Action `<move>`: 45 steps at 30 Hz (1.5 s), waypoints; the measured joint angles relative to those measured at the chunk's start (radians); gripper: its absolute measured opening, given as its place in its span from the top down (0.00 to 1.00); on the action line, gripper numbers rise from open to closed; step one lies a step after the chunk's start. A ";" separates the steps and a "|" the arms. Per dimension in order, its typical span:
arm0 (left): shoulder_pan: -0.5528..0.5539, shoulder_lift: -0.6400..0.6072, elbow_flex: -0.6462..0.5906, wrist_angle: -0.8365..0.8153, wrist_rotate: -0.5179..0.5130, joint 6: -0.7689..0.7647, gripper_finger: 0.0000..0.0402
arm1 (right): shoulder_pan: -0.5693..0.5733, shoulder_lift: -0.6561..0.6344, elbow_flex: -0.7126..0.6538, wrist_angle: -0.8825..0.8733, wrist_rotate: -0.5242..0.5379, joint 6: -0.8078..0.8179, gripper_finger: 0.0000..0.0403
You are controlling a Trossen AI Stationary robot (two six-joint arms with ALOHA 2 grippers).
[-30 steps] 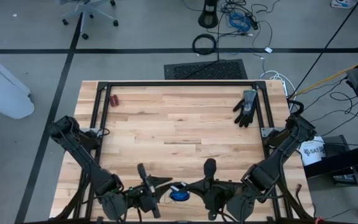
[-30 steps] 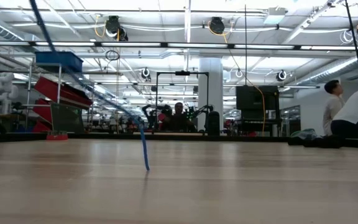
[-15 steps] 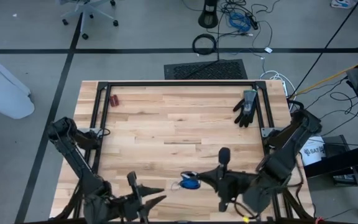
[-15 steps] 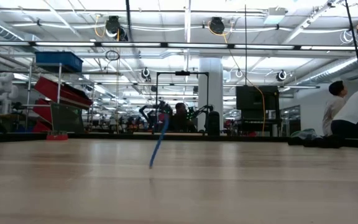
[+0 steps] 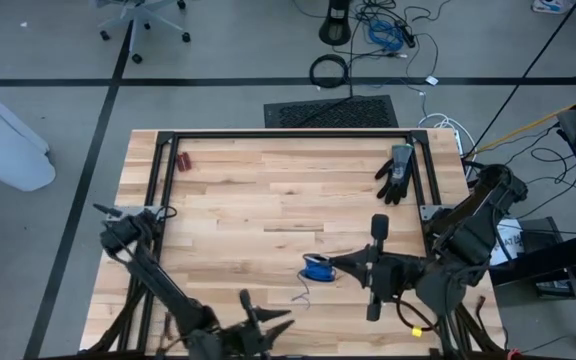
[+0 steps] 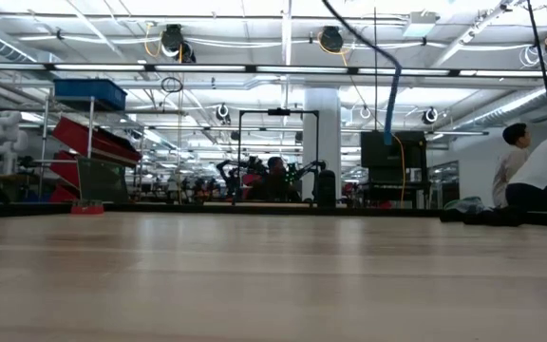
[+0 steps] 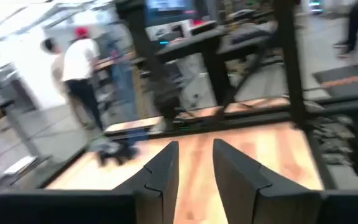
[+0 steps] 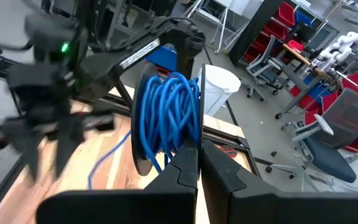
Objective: Coil cords
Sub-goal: Coil the blue wire onto a spool
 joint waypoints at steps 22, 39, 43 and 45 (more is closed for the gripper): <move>0.034 0.172 0.181 0.126 0.002 0.076 0.52 | 0.008 -0.001 0.000 -0.086 0.001 0.101 1.00; 0.051 0.173 0.184 0.095 -0.132 0.097 0.52 | 0.008 -0.001 0.000 -0.085 0.023 0.109 1.00; 0.055 0.173 0.184 0.093 -0.175 0.097 0.52 | 0.008 -0.001 0.000 -0.085 0.020 0.112 1.00; 0.056 0.173 0.184 0.089 -0.202 0.099 0.52 | 0.008 -0.001 0.000 -0.085 0.019 0.112 1.00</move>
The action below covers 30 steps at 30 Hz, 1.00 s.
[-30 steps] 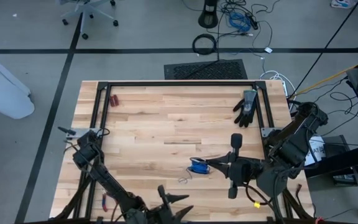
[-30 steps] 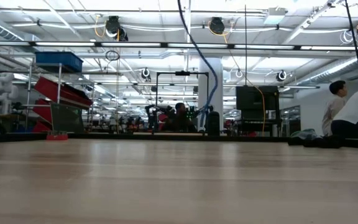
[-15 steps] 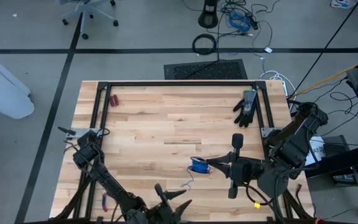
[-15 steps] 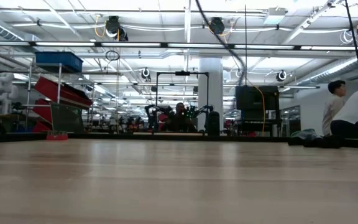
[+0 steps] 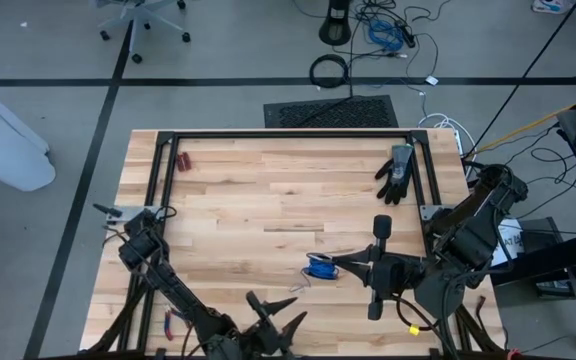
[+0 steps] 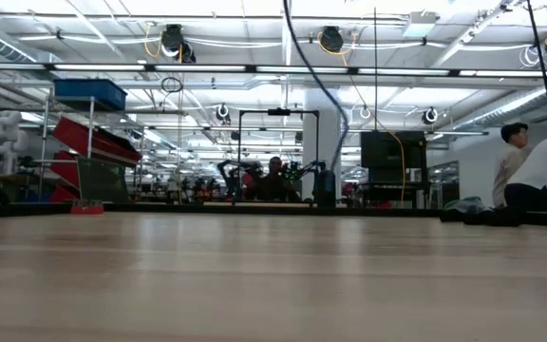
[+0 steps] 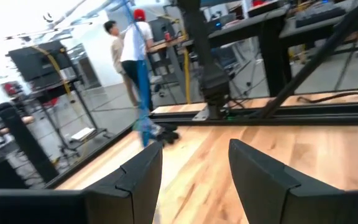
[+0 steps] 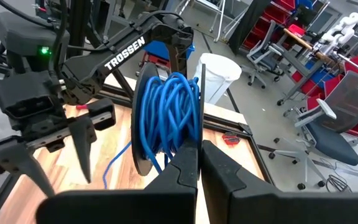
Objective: Coil cords
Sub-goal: Coil the blue wire onto a spool
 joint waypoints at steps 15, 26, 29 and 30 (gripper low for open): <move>0.033 0.000 0.000 -0.051 -0.035 -0.004 0.52 | 0.013 0.000 0.000 0.000 -0.001 0.008 1.00; 0.035 0.000 0.000 -0.060 -0.072 -0.004 0.67 | 0.019 0.000 0.000 0.000 0.000 0.008 1.00; 0.035 0.000 0.000 -0.060 -0.072 -0.004 0.70 | 0.019 0.000 0.000 0.001 0.000 0.008 1.00; 0.035 0.000 0.000 -0.061 -0.072 -0.004 0.71 | 0.019 0.000 0.000 0.002 0.000 0.008 1.00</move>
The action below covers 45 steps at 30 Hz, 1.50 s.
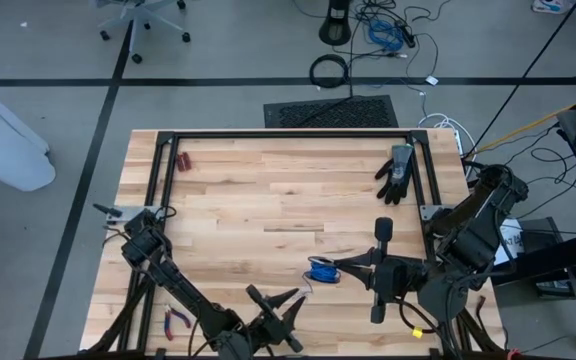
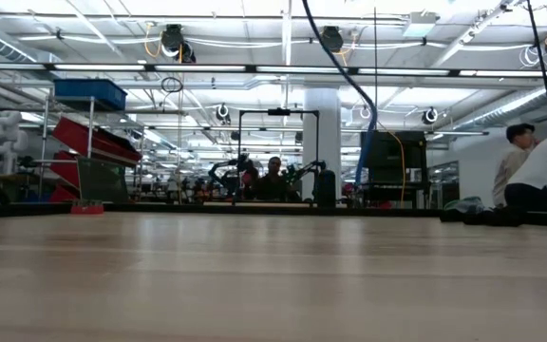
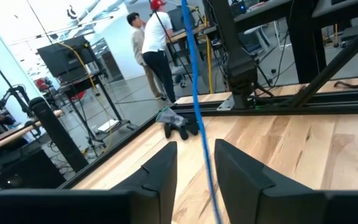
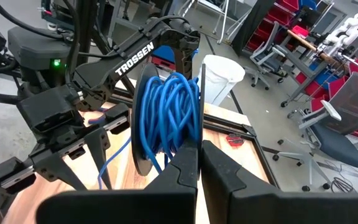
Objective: Coil cords
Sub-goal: Coil the blue wire onto a spool
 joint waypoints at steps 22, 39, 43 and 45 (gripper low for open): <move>0.001 0.000 0.000 -0.008 0.001 0.000 0.98 | 0.000 0.000 0.000 0.014 0.000 -0.002 1.00; 0.040 -0.006 0.045 0.001 0.205 -0.130 0.99 | 0.000 0.001 0.000 0.034 0.006 0.010 1.00; 0.098 -0.006 0.079 -0.007 0.227 -0.141 0.99 | 0.000 0.003 0.000 0.081 0.028 0.016 1.00; 0.120 -0.008 0.092 -0.039 0.255 -0.188 0.99 | 0.000 0.004 0.000 0.095 0.046 0.028 1.00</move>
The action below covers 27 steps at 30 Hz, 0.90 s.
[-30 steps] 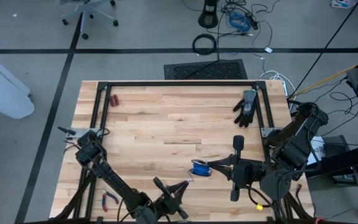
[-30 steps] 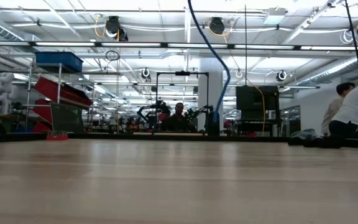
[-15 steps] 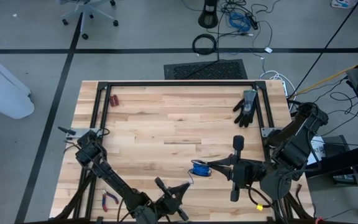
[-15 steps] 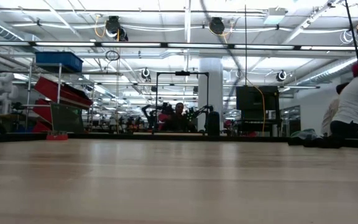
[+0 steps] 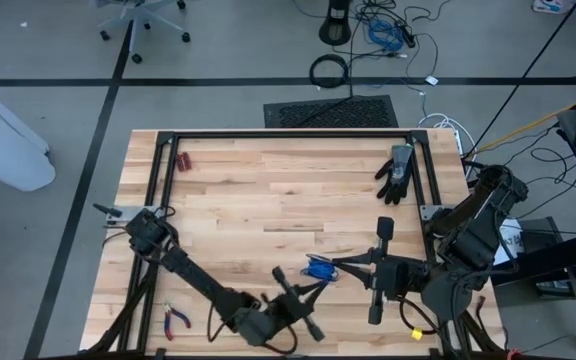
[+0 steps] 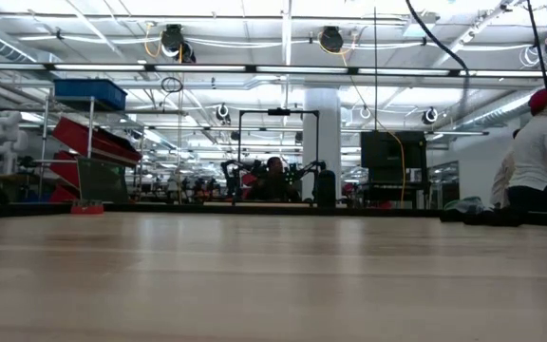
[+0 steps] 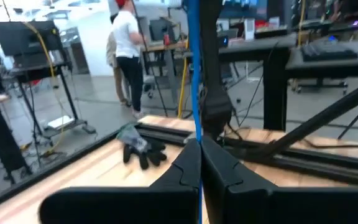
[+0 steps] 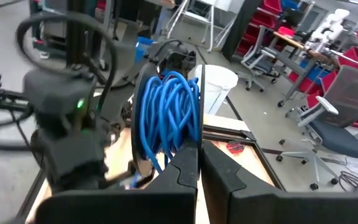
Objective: Coil cords
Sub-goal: Coil the blue wire onto a spool
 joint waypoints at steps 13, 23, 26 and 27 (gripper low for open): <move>0.020 0.001 0.020 -0.075 -0.069 -0.008 1.00 | 0.016 0.001 0.000 0.017 0.017 0.044 1.00; -0.094 -0.020 0.020 0.119 -0.342 0.344 1.00 | 0.058 0.001 0.000 0.001 0.043 0.048 1.00; -0.106 -0.023 0.020 0.195 -0.371 0.429 1.00 | 0.061 0.000 0.000 0.001 0.043 0.051 1.00; -0.108 -0.022 0.020 0.228 -0.371 0.440 1.00 | 0.065 0.000 0.000 0.001 0.043 0.055 1.00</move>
